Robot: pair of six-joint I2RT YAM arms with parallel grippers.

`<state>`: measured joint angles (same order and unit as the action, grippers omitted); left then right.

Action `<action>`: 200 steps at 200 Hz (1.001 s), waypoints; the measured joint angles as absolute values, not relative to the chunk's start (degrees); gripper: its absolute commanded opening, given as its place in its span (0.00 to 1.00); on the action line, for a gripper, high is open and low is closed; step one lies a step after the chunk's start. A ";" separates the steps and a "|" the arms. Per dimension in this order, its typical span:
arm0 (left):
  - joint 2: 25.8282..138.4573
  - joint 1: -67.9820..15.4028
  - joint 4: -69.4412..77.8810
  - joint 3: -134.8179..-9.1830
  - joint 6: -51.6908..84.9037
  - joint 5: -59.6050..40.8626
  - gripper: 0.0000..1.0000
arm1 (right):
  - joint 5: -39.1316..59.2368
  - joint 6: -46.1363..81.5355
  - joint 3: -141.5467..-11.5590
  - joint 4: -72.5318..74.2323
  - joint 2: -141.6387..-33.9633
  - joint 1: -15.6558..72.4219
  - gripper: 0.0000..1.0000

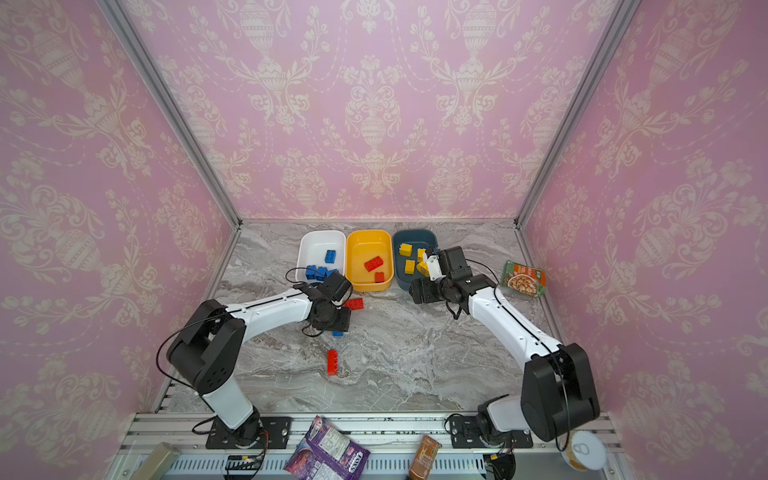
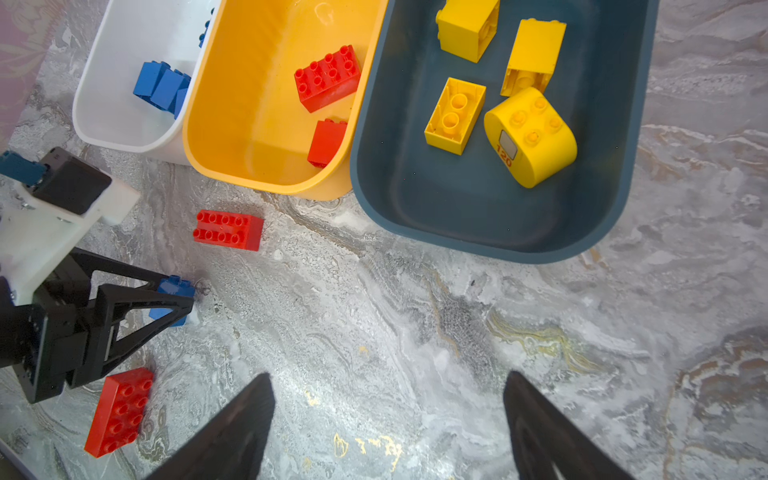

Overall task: Sort the legos into containers by color
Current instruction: 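Grasp a small blue brick with the left gripper while the right gripper withdraws, then carry the blue brick into the white container and open the left gripper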

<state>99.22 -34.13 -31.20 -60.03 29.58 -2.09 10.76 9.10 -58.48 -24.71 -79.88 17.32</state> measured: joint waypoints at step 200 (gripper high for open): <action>100.60 -35.88 -32.01 -60.07 30.72 1.08 0.21 | 10.98 9.30 -57.41 -24.67 -79.88 17.21 0.87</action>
